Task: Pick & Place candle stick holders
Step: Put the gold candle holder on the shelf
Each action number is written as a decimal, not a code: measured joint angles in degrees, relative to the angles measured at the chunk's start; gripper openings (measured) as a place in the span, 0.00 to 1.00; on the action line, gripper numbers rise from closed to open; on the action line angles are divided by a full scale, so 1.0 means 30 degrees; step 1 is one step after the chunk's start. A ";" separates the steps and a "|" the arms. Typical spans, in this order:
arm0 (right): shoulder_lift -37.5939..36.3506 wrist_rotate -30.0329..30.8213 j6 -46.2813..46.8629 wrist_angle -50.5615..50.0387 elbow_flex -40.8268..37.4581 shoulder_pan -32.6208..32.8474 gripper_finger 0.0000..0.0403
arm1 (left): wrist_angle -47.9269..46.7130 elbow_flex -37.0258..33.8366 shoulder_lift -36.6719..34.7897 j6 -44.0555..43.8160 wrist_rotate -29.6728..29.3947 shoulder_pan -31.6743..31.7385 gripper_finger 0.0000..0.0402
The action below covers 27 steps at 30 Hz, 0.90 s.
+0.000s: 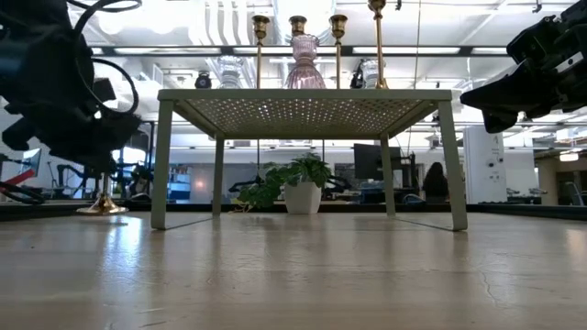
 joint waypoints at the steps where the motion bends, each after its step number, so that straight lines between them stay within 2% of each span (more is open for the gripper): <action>1: 0.0000 0.0000 0.0000 0.0000 -0.0007 -0.0007 0.02 | 0.0011 0.0077 -0.0028 0.0259 -0.0038 0.0000 0.05; 9: 0.0000 0.0000 0.0000 0.0000 0.0000 -0.0006 0.02 | -0.0017 0.1180 -0.1287 0.3729 0.0173 -0.0007 0.05; 18: 0.0000 0.0000 0.0000 0.0000 0.0000 -0.0007 0.02 | -0.1306 0.2953 -0.4774 0.7102 -0.0183 -0.0007 0.05; 27: 0.0000 0.0000 0.0000 0.0000 -0.0007 -0.0006 0.02 | -0.1839 0.6218 -0.8251 1.3536 0.0276 -0.0007 0.05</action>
